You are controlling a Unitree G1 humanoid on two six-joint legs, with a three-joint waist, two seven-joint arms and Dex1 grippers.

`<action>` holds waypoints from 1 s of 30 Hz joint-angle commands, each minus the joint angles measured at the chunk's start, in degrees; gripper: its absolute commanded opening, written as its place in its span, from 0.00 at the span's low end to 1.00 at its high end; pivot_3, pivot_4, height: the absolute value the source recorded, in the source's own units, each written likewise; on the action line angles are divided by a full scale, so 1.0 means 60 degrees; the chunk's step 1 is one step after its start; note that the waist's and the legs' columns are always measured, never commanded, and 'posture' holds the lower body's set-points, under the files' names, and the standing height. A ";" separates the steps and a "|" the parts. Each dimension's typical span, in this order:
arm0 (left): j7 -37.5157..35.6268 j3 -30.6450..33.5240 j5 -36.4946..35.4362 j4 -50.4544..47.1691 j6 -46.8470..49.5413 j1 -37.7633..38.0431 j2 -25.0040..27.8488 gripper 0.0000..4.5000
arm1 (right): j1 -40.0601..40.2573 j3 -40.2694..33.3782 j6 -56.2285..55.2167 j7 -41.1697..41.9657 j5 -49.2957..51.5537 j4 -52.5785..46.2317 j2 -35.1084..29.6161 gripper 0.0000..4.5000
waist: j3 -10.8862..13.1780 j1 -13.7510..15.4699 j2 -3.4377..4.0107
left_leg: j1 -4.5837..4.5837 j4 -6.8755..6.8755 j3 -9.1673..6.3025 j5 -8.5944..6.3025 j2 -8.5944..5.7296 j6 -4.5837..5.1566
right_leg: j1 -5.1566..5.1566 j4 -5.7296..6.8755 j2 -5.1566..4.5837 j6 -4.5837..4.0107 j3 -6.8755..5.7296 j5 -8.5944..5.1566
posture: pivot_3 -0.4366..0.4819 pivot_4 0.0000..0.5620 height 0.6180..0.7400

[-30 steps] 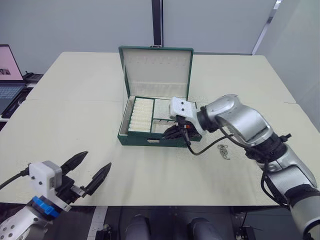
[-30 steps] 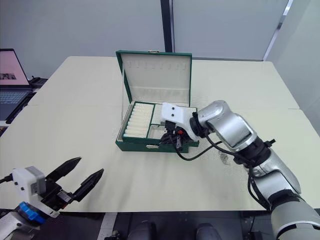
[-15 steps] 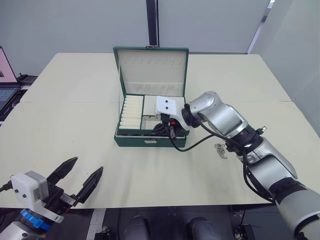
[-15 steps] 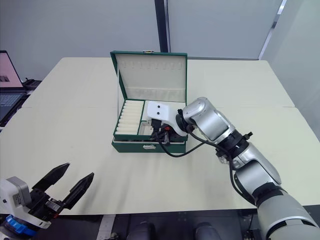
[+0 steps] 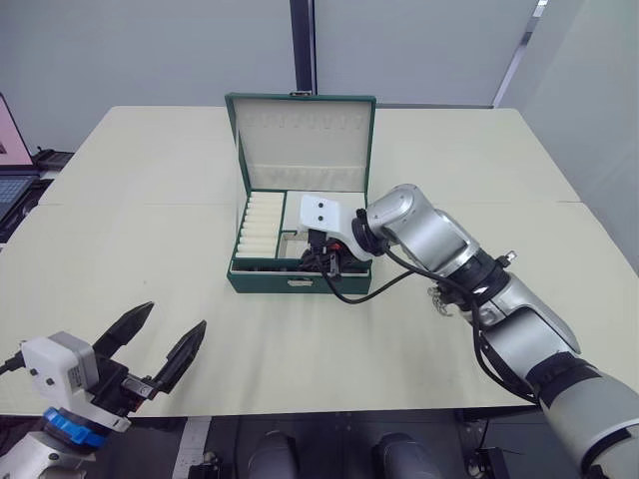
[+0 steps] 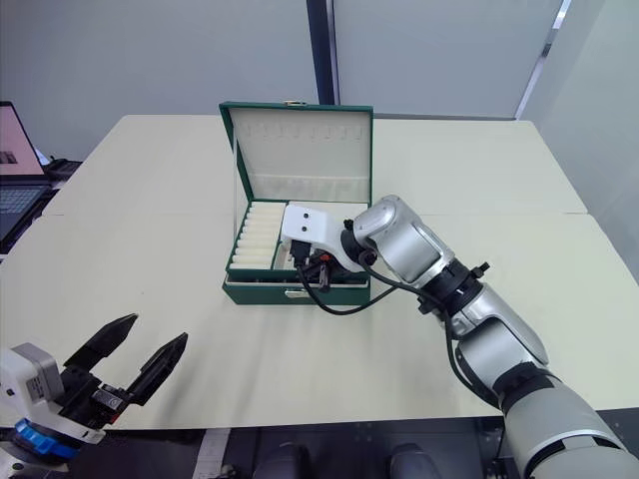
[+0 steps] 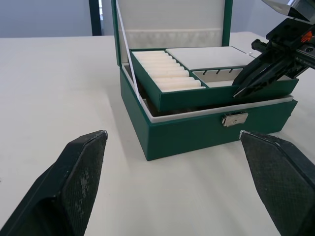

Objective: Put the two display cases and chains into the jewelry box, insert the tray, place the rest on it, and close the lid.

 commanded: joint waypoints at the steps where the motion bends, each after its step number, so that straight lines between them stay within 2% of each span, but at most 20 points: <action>1: 0.0010 -0.0053 0.0035 -0.0036 -0.0139 0.0019 0.0054 1.00 | -0.0004 -0.0022 -0.0035 -0.0059 -0.0082 -0.0261 0.0082 0.00 | 0.0000 -0.0004 0.0000 | 0.0000 0.0000 0.0000 0.0000 0.0000 0.0000 | 0.0000 0.0000 0.0000 0.0000 0.0000 0.0000 | 0.48 0.27 1.00; 21: 0.0146 -0.0364 0.0217 0.0005 -0.0106 -0.0130 0.0031 1.00 | -0.0052 0.0038 0.0189 -0.0260 -0.0346 -0.0200 0.0510 0.00 | -0.0001 -0.0010 -0.0002 | -0.0001 -0.0005 0.0001 -0.0001 0.0000 -0.0002 | -0.0006 -0.0001 0.0000 0.0000 0.0002 0.0000 | 0.48 0.27 1.00; 27: 0.0287 -0.0395 0.0229 0.0100 0.0031 -0.0511 0.0261 1.00 | -0.0061 -0.0027 -0.0162 -0.0169 -0.0359 0.0166 0.0430 0.00 | -0.0002 -0.0010 -0.0004 | 0.0000 -0.0007 0.0001 -0.0001 0.0000 -0.0002 | -0.0006 0.0000 0.0002 0.0000 0.0002 0.0000 | 0.48 0.27 1.00; 29: 0.0293 -0.0387 0.0206 0.0093 0.0078 -0.0565 0.0306 1.00 | -0.0059 -0.0091 -0.0199 -0.0114 -0.0320 0.0169 0.0388 0.13 | -0.0002 -0.0010 -0.0004 | 0.0000 -0.0007 0.0001 -0.0002 0.0000 -0.0002 | -0.0006 0.0000 0.0002 0.0000 0.0003 0.0000 | 0.48 0.27 1.00; 30: 0.0291 -0.0374 0.0187 0.0099 0.0095 -0.0581 0.0328 1.00 | -0.0096 -0.0157 -0.0189 -0.0102 -0.0286 0.0168 0.0378 0.15 | -0.0002 -0.0010 -0.0004 | 0.0000 -0.0007 0.0002 -0.0002 0.0000 -0.0002 | -0.0006 0.0000 0.0002 0.0000 0.0003 0.0000 | 0.48 0.27 1.00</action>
